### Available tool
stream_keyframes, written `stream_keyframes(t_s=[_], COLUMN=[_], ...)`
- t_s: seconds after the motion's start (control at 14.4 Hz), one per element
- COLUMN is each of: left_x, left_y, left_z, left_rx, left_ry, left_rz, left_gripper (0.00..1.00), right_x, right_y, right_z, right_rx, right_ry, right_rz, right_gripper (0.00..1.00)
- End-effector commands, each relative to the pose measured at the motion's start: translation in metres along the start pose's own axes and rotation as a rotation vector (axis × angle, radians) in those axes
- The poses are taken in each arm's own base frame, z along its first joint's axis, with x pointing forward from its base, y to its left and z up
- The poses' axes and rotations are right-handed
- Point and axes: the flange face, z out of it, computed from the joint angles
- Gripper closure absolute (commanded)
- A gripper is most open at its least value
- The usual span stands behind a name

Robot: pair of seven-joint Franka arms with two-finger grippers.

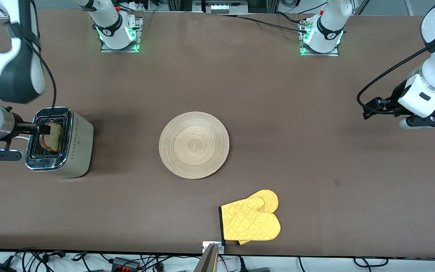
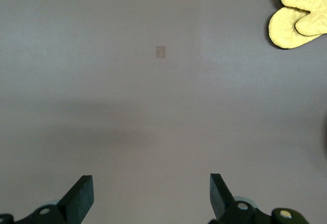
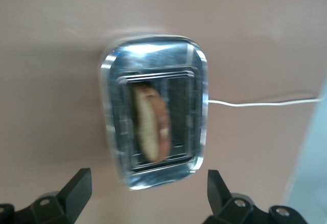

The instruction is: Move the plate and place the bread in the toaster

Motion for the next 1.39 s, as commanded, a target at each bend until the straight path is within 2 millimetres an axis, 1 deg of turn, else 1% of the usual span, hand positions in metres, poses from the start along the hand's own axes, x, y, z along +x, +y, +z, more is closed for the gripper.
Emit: stream_keyframes(t_s=[0.0, 0.07, 0.21, 0.28, 0.35, 0.69, 0.76, 0.83, 0.9, 1.04, 1.11, 1.18, 1.32], left_x=[-0.005, -0.005, -0.005, -0.005, -0.005, -0.004, -0.003, -0.002, -0.001, -0.001, -0.001, -0.001, -0.001], left_y=[-0.002, -0.002, -0.002, -0.002, -0.002, -0.006, -0.015, -0.02, -0.021, -0.02, -0.02, -0.02, -0.021], left_z=[-0.004, -0.004, -0.004, -0.004, -0.004, -0.002, -0.002, -0.001, -0.001, -0.001, -0.001, 0.0, 0.0], left_rx=[0.012, 0.012, 0.012, 0.012, 0.012, 0.014, 0.013, 0.013, 0.013, 0.013, 0.013, 0.013, 0.013], left_ry=[0.011, 0.013, 0.013, 0.011, 0.011, 0.01, 0.008, 0.008, 0.006, 0.006, 0.006, 0.005, 0.005], left_rz=[-0.006, -0.006, -0.006, -0.006, -0.006, 0.002, 0.014, 0.023, 0.023, 0.025, 0.027, 0.025, 0.023], left_gripper=[0.0, 0.0, 0.0, 0.0, 0.0, 0.0, 0.0, 0.0, 0.0, 0.0, 0.0, 0.0, 0.0], right_x=[-0.014, -0.016, -0.017, -0.021, -0.023, -0.024, -0.023, -0.024, -0.028, -0.03, -0.031, -0.03, -0.036], right_y=[0.007, 0.008, 0.013, 0.018, 0.024, 0.028, 0.032, 0.045, 0.052, 0.06, 0.064, 0.074, 0.079], right_z=[-0.023, -0.03, -0.037, -0.044, -0.046, -0.049, -0.049, -0.05, -0.06, -0.064, -0.065, -0.063, -0.061], right_rx=[0.154, 0.155, 0.153, 0.156, 0.163, 0.167, 0.17, 0.184, 0.224, 0.262, 0.267, 0.271, 0.268], right_ry=[0.023, 0.038, 0.053, 0.066, 0.072, 0.074, 0.082, 0.095, 0.131, 0.15, 0.158, 0.175, 0.174], right_rz=[-0.004, -0.006, 0.001, 0.01, 0.022, 0.042, 0.05, 0.071, 0.067, 0.068, 0.07, 0.075, 0.08], right_gripper=[0.0, 0.0, 0.0, 0.0, 0.0, 0.0, 0.0, 0.0, 0.0, 0.0, 0.0, 0.0, 0.0])
